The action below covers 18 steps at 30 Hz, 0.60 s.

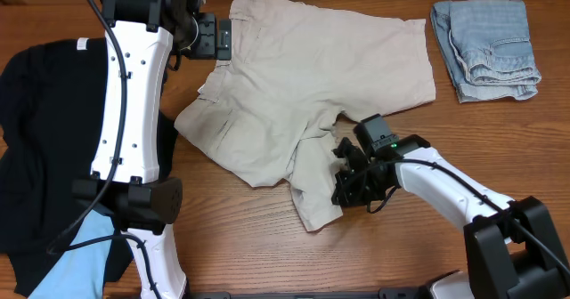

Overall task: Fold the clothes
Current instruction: 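Move the right gripper to the shorts' right leg and grasp it, then drag the right leg rightward to straighten it, then release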

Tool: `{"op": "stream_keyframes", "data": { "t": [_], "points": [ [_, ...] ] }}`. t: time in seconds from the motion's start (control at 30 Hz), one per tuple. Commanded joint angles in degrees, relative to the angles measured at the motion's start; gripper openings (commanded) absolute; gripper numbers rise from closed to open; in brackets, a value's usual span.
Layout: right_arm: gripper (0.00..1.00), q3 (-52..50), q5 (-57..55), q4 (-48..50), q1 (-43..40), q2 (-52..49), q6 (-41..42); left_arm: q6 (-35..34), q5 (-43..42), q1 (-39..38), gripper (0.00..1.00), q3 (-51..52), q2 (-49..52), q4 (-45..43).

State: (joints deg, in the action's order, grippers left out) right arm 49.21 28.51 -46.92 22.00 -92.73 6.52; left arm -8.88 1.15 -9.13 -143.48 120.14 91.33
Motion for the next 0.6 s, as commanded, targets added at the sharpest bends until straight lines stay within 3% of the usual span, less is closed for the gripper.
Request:
{"op": "stream_keyframes", "data": {
  "t": [0.0,0.3,0.57],
  "points": [
    [0.04,1.8,-0.6,-2.9,-3.8,2.1,0.7,0.1,0.7,0.1,1.00,0.5,0.5,0.2],
    [0.04,16.7,-4.7,-21.3,-17.7,5.9,-2.5,1.2,2.0,0.1,1.00,0.5,0.5,-0.3],
    [0.04,21.3,-13.4,-13.5,-27.8,5.5,-2.4,1.6,5.5,0.2,1.00,0.9,0.5,-1.6]
  ]
}}
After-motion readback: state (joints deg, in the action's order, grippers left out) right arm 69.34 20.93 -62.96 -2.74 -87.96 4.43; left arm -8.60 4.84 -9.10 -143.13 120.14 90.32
